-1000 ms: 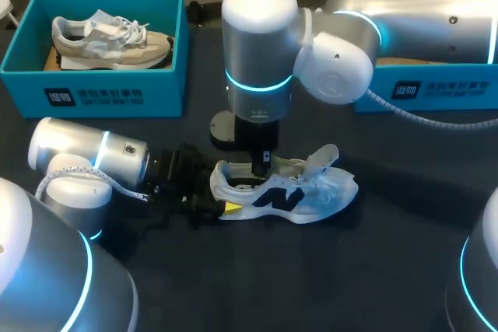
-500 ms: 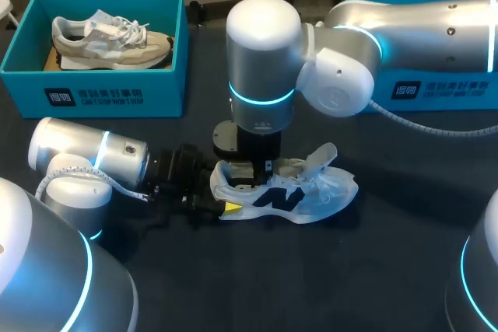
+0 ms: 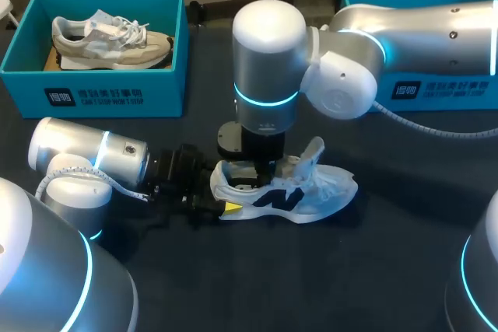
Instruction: Take the shoe out of the shoebox, open the shoe tongue, remove and reinsert the insole, then place the shoe into the shoebox
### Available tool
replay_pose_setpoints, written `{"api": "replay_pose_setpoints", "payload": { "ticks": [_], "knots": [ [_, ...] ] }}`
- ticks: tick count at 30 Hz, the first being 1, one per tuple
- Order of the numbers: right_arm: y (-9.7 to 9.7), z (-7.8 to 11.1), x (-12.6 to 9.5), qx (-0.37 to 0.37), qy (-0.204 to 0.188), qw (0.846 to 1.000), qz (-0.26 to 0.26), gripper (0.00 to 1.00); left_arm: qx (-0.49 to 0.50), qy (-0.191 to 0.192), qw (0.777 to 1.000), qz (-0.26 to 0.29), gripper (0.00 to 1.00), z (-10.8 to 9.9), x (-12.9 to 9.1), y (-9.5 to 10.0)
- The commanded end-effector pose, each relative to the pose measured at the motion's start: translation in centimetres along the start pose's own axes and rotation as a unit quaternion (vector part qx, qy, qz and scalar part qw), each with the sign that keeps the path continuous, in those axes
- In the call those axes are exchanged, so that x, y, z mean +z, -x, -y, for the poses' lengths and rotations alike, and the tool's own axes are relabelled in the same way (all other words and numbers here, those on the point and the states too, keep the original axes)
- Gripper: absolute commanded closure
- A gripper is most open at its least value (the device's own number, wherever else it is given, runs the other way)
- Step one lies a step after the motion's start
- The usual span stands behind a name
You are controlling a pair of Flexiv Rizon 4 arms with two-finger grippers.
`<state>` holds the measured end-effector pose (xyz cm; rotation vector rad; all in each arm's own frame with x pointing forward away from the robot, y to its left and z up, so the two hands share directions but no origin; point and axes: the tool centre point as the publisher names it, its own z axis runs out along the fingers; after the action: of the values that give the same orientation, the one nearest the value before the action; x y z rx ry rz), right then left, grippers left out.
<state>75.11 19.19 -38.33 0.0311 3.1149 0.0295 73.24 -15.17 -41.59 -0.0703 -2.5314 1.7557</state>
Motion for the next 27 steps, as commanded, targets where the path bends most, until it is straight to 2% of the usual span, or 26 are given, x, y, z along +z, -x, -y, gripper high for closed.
{"api": "replay_pose_setpoints", "payload": {
  "ticks": [1, 11, 23, 25, 27],
  "knots": [
    [0.4, -0.3, 0.9, -0.001, 0.002, 1.000, -0.001, 0.61, 0.000, 0.000, 1.000, 0.000, 1.00, -0.3, 0.2, -0.1],
    [0.2, -1.1, 3.2, -0.015, 0.003, 1.000, -0.021, 0.60, 0.000, 0.000, 1.000, 0.000, 1.00, -0.3, 0.2, -0.1],
    [-1.4, -1.1, 6.6, 0.001, 0.003, 0.998, -0.058, 0.69, 0.000, 0.000, 1.000, 0.000, 1.00, -0.3, 0.2, -0.1],
    [-1.9, -1.1, 7.2, 0.004, 0.004, 0.998, -0.069, 0.82, 0.000, 0.000, 1.000, 0.000, 1.00, -0.3, 0.2, -0.1],
    [-2.5, -1.0, 7.7, 0.008, 0.003, 0.997, -0.081, 1.00, 0.000, 0.000, 1.000, 0.000, 1.00, -0.3, 0.2, -0.1]
  ]
}}
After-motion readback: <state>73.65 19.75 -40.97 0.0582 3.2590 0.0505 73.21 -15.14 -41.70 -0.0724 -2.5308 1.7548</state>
